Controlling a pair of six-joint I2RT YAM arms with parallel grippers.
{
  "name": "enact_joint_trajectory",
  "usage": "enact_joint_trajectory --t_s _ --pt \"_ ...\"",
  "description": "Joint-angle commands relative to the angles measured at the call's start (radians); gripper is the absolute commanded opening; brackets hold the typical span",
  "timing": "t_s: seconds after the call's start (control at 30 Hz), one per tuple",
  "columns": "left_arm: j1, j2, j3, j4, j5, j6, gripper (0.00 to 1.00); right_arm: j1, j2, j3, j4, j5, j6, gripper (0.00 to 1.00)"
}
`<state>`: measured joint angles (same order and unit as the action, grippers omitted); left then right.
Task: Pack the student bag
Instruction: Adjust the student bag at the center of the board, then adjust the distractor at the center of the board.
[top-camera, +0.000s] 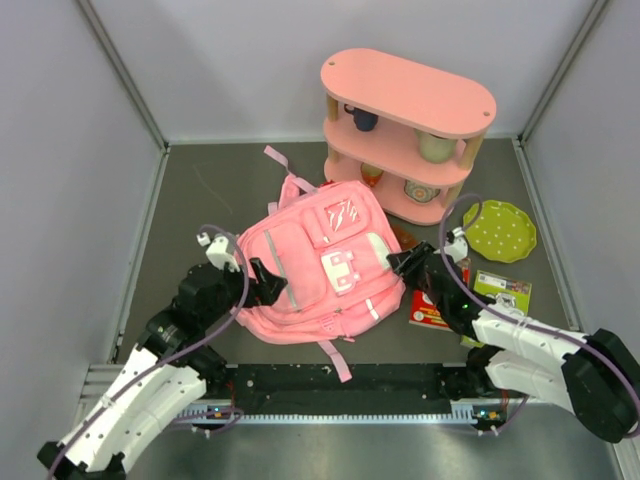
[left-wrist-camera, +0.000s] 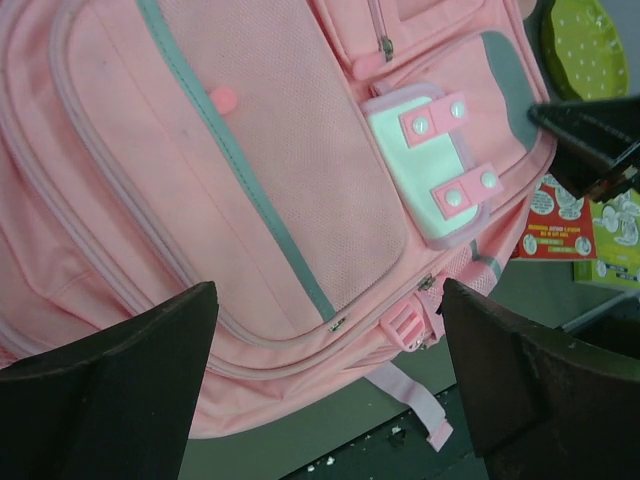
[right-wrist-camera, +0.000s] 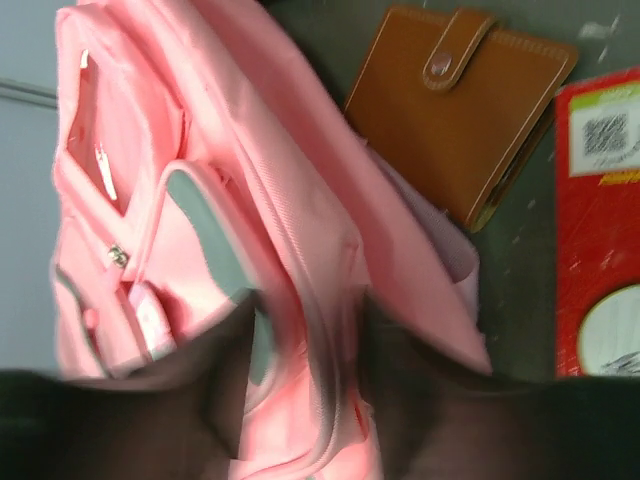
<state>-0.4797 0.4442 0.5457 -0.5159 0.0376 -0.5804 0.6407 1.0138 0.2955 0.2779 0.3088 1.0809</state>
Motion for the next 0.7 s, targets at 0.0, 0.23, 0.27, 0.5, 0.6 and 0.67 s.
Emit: enact_joint_trajectory --t_s 0.0,0.23,0.27,0.5,0.6,0.67 --pt "-0.120 0.057 -0.001 0.040 -0.156 -0.035 0.97 -0.012 -0.032 0.039 0.029 0.111 -0.099 0.64" --pt "-0.128 0.073 -0.001 0.040 -0.188 0.002 0.98 -0.131 -0.123 0.169 -0.187 0.127 -0.281 0.88" --pt "-0.128 0.076 0.003 0.042 -0.186 0.007 0.99 -0.172 -0.101 0.189 -0.187 0.113 -0.315 0.88" --pt "-0.128 0.082 -0.003 0.054 -0.162 0.002 0.98 -0.364 0.145 0.286 -0.097 -0.210 -0.363 0.69" --pt "-0.128 0.071 -0.006 0.054 -0.159 0.001 0.98 -0.368 0.248 0.310 -0.049 -0.235 -0.365 0.62" --pt "-0.128 0.068 -0.007 0.050 -0.160 0.001 0.98 -0.368 0.298 0.324 -0.020 -0.229 -0.349 0.57"
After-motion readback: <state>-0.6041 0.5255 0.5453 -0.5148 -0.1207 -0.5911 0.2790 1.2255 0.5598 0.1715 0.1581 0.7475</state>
